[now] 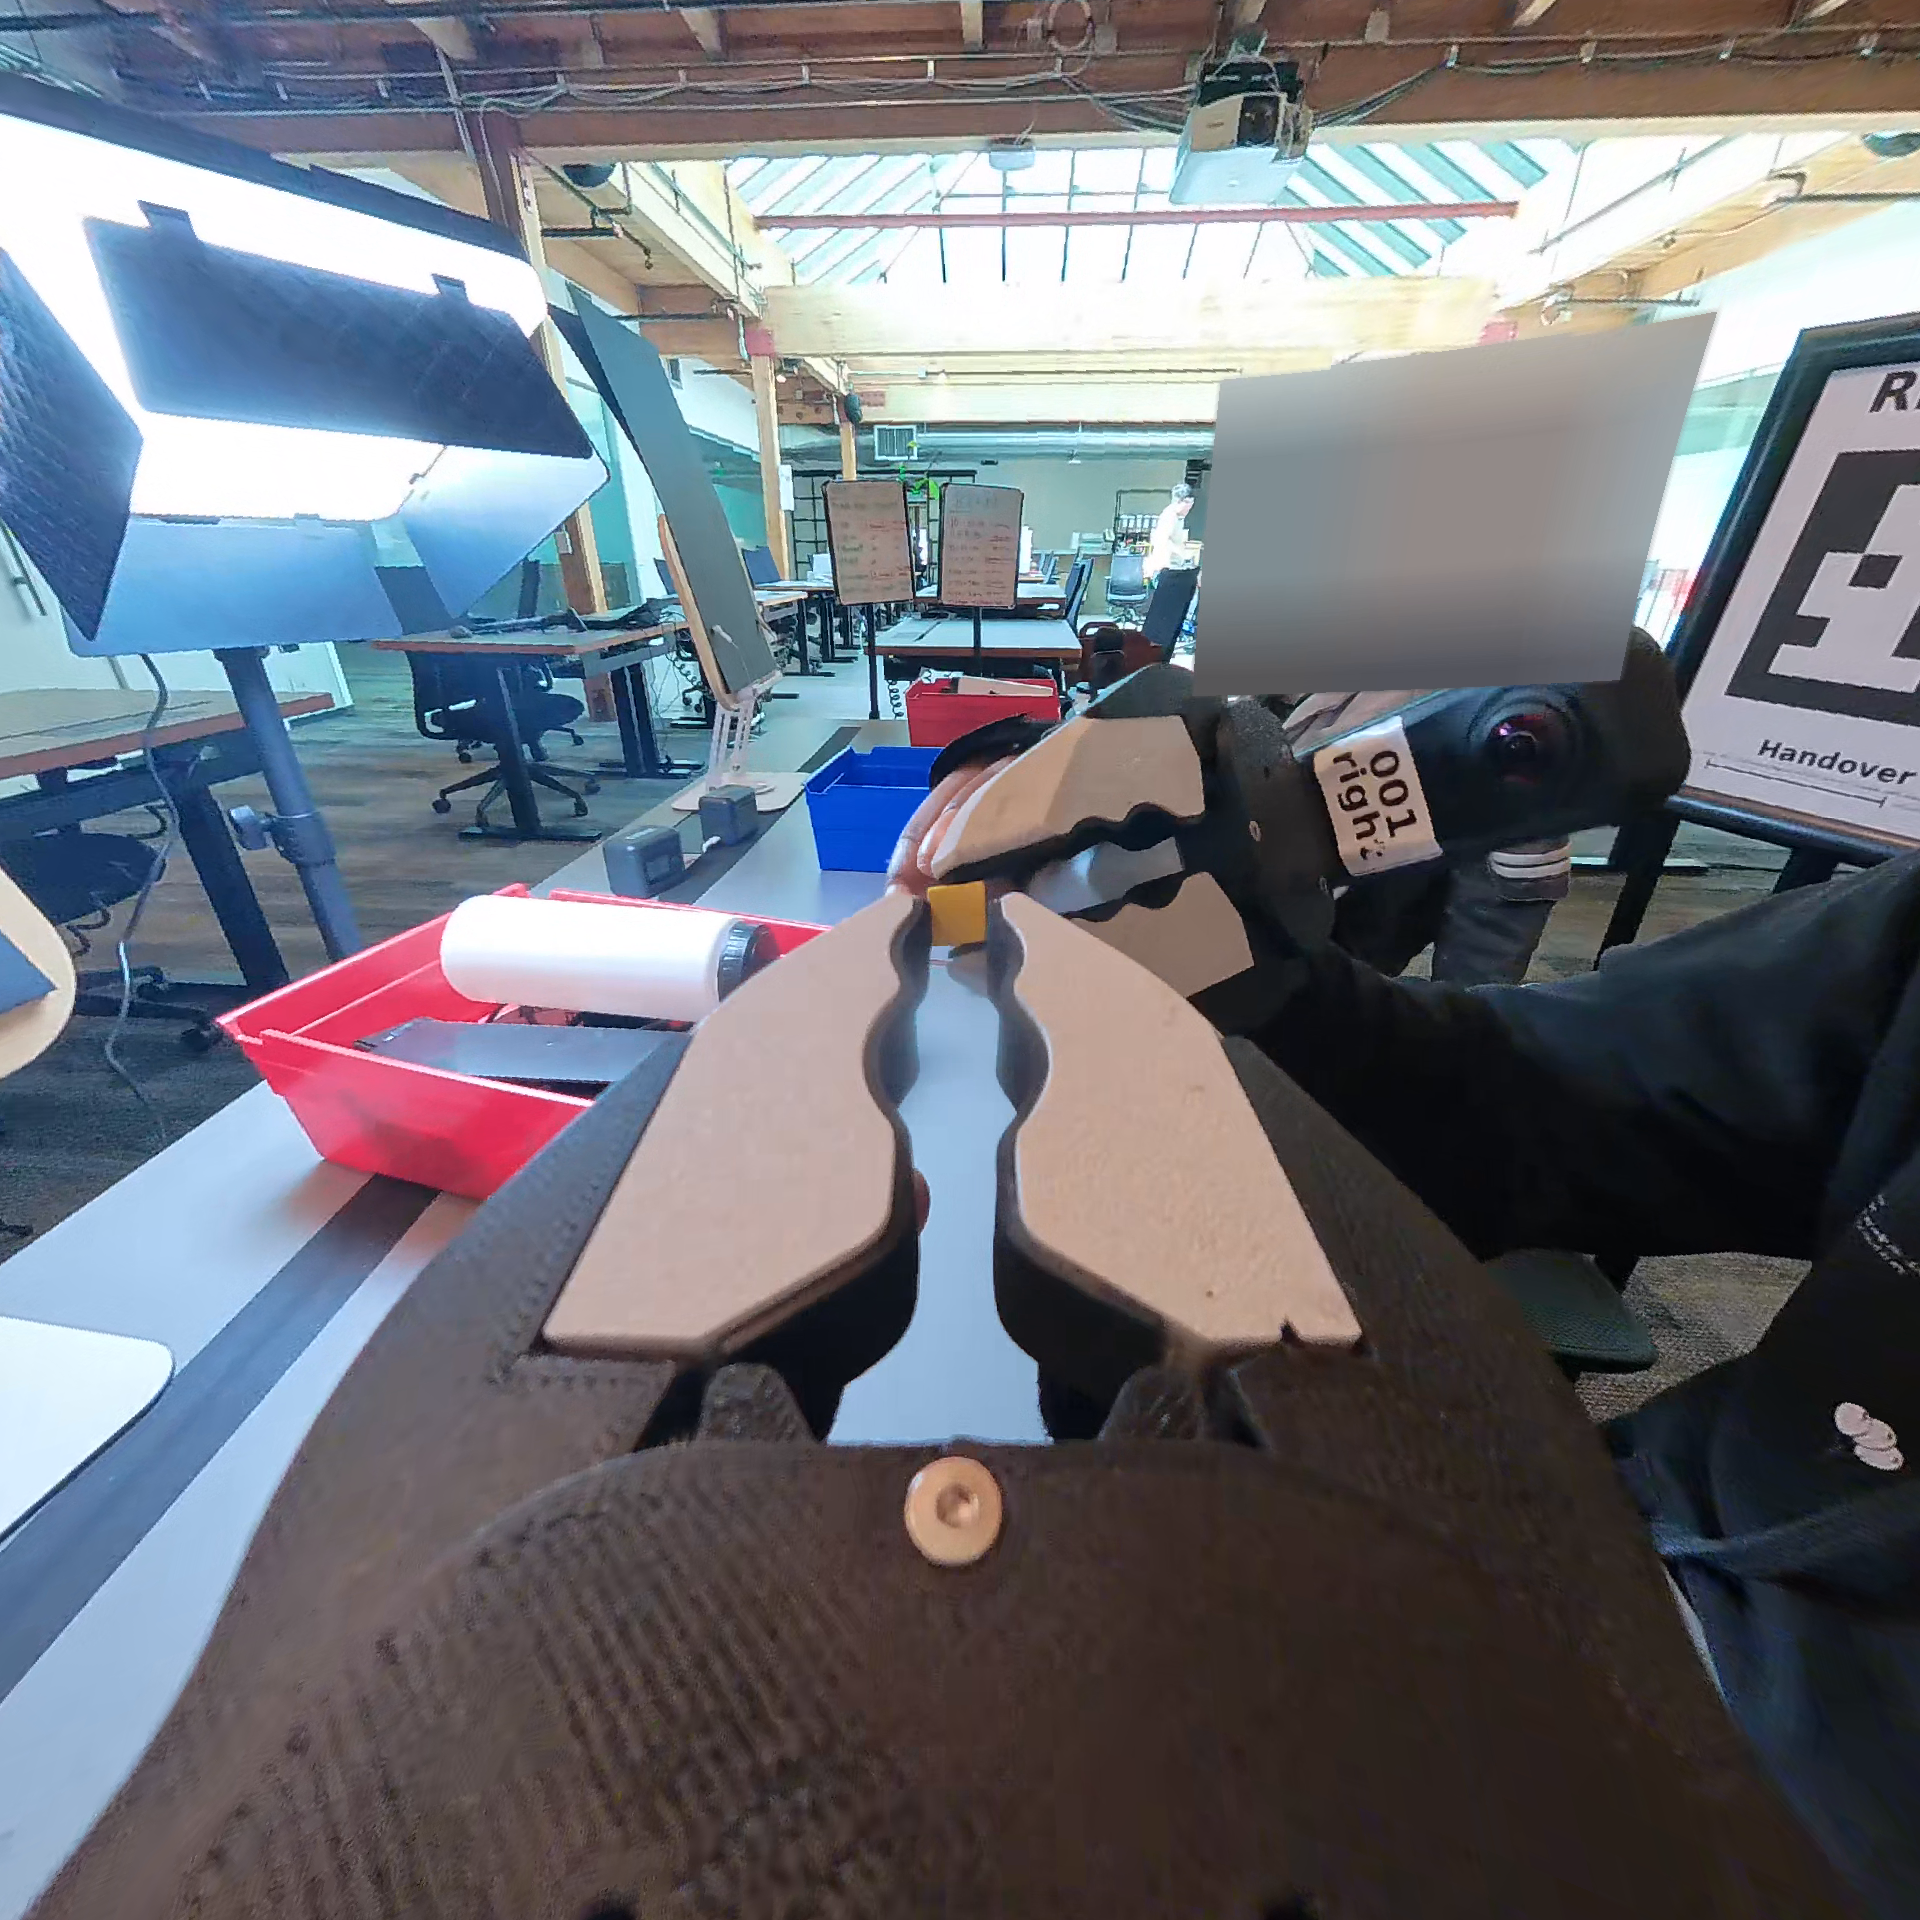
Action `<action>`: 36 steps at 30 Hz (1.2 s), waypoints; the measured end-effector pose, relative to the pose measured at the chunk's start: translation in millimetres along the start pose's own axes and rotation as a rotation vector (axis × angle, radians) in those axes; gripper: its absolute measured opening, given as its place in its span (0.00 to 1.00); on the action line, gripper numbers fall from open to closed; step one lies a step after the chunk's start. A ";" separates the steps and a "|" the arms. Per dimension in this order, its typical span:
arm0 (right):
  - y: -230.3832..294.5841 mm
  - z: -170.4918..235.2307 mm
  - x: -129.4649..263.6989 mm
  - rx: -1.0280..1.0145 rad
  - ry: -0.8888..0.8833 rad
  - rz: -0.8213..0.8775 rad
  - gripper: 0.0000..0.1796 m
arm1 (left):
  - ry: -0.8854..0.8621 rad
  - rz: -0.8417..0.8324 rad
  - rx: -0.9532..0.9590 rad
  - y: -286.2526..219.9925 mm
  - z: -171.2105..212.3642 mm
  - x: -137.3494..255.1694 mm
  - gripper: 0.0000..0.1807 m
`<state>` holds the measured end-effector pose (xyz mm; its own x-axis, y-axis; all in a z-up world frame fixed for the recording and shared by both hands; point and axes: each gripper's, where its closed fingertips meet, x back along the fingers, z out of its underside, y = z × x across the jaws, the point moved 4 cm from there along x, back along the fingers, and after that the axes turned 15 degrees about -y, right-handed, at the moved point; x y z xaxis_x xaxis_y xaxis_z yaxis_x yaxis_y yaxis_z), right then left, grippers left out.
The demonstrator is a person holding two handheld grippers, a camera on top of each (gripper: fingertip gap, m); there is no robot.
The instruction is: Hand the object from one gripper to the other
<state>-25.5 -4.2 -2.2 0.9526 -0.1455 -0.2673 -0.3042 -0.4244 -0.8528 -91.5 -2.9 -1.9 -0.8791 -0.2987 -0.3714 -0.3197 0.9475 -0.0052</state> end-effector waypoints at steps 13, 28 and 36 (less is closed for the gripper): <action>-3.2 2.3 4.1 -0.038 -0.021 -0.011 0.09 | -0.065 0.069 0.231 5.9 -0.4 5.0 0.05; -5.8 11.5 6.6 -0.012 0.042 -0.018 0.06 | -0.102 -0.008 0.222 13.8 -5.9 6.8 0.14; -59.8 113.6 64.3 -0.075 0.431 0.226 0.06 | -0.051 -0.274 -0.179 34.7 -37.2 31.2 0.15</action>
<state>55.2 113.4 -19.3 0.7765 -0.5910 -0.2186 -0.5176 -0.4004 -0.7562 -143.1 16.4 20.9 -0.7347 -0.5291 -0.4246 -0.6027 0.7964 0.0502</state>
